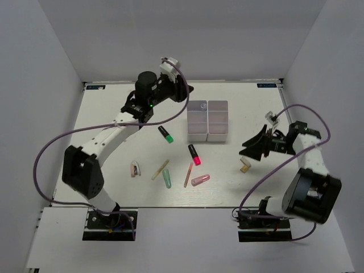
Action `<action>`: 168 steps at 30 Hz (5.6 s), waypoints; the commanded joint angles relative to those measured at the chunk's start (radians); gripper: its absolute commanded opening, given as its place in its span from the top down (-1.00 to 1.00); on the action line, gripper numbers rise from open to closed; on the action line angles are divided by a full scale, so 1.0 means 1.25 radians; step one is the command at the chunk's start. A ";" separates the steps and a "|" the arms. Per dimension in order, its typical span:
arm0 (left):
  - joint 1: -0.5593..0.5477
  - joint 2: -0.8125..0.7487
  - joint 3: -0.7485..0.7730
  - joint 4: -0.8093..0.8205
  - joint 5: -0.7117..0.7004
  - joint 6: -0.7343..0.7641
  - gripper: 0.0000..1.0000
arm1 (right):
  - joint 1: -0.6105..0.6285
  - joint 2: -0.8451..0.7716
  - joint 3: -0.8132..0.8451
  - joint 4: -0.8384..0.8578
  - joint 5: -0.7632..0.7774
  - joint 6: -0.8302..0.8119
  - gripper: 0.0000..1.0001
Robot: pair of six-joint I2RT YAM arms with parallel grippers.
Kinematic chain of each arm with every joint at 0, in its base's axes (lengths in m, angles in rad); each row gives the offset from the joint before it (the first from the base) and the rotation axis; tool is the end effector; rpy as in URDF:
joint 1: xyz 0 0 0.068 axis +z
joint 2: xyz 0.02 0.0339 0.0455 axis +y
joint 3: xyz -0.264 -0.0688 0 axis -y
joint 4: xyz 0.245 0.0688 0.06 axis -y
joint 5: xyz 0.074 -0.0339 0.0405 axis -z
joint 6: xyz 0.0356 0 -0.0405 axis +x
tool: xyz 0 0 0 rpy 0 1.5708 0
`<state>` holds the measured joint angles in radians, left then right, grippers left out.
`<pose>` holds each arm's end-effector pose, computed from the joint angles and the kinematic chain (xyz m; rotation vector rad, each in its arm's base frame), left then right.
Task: Sort the stationery into containers
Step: Pick up the pen from the center of the board, then place the pen in the storage box.
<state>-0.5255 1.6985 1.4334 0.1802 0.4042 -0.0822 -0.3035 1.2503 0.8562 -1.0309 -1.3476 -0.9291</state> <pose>0.3495 -0.2189 0.3600 0.6781 1.5701 -0.7905 0.1993 -0.0260 0.2444 -0.7141 1.8354 1.1980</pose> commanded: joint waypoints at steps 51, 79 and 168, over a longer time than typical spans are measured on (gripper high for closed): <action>0.049 0.444 0.366 -0.935 -0.584 -0.686 -0.22 | 0.022 -0.358 -0.136 0.513 0.613 0.651 0.43; 0.056 0.503 0.303 -0.981 -0.584 -0.515 0.73 | 0.021 -0.350 -0.139 0.523 0.613 0.659 0.41; -0.129 0.468 0.393 0.013 -0.068 0.261 0.19 | 0.002 -0.298 -0.144 0.463 0.410 0.522 0.17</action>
<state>-0.6956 2.3272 1.9434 0.1818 0.3317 0.2558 -0.2943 0.8780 0.6708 -0.4465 -0.8082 -0.2611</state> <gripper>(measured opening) 0.414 0.411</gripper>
